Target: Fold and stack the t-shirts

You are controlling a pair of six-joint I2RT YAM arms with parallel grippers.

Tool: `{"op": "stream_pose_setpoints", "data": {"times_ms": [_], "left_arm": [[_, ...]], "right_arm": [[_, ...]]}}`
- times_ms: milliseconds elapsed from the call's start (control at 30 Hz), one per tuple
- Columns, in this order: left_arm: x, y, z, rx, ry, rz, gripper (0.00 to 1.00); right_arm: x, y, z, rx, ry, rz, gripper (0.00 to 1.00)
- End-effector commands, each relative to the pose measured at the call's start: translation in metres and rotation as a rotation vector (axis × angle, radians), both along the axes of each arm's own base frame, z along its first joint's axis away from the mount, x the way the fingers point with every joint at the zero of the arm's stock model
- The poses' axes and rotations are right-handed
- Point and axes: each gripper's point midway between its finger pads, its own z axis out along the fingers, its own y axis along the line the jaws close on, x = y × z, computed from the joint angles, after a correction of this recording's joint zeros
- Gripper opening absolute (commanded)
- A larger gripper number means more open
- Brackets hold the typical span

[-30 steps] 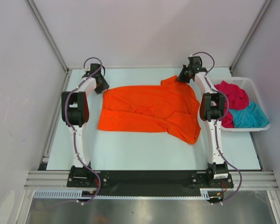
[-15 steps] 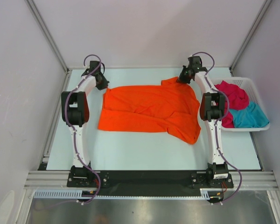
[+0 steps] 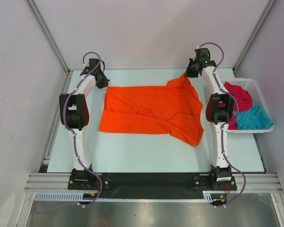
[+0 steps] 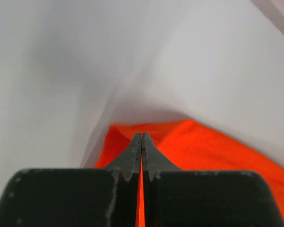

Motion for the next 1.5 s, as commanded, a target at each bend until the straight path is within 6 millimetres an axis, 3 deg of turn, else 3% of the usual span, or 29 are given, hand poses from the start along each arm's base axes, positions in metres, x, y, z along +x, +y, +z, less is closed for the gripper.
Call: {"op": "stream_pose_setpoints", "data": {"times_ms": [0,133,233,267,300,500,800,833,867,933,967,1100,1300,1467], "left_arm": [[0.002,0.006,0.082,0.0,-0.149,-0.005,0.0],[-0.008,0.007,0.099,0.001,-0.17,-0.011,0.0],[-0.021,0.01,0.107,0.0,-0.17,-0.006,0.0],[-0.027,0.011,0.099,0.0,-0.15,-0.002,0.0],[-0.031,0.012,0.107,0.001,-0.164,0.001,0.0],[-0.055,0.014,0.093,-0.005,-0.127,0.006,0.0],[-0.088,0.012,0.071,-0.018,-0.076,-0.002,0.0],[-0.092,0.012,0.067,-0.016,-0.069,-0.004,0.0],[-0.095,0.012,0.07,-0.016,-0.075,-0.004,0.0],[-0.101,0.013,0.068,-0.012,-0.069,-0.004,0.0],[-0.102,0.013,0.071,-0.01,-0.076,-0.004,0.0],[-0.11,0.013,0.074,-0.01,-0.082,-0.007,0.0],[-0.126,0.013,0.073,-0.014,-0.079,-0.006,0.0],[-0.145,0.013,0.06,-0.014,-0.05,-0.006,0.0]], "right_arm": [[-0.003,-0.018,0.089,-0.054,-0.149,-0.014,0.0],[-0.012,-0.017,0.102,-0.06,-0.157,-0.005,0.0],[-0.023,-0.013,0.098,-0.068,-0.132,0.012,0.0],[-0.028,-0.012,0.091,-0.073,-0.111,0.017,0.0],[-0.033,-0.01,0.095,-0.076,-0.11,0.02,0.0],[-0.062,-0.011,0.071,-0.104,-0.032,0.04,0.0],[-0.113,-0.017,0.066,-0.155,0.014,0.032,0.0],[-0.123,-0.016,0.058,-0.163,0.039,0.039,0.0],[-0.128,-0.018,0.067,-0.175,0.022,0.029,0.0],[-0.14,-0.018,0.062,-0.187,0.04,0.03,0.0],[-0.143,-0.018,0.071,-0.194,0.022,0.026,0.0],[-0.163,-0.016,0.077,-0.204,0.022,0.025,0.0],[-0.19,-0.016,0.071,-0.212,0.054,0.025,0.0],[-0.211,-0.015,0.065,-0.208,0.078,0.028,0.0]]}}
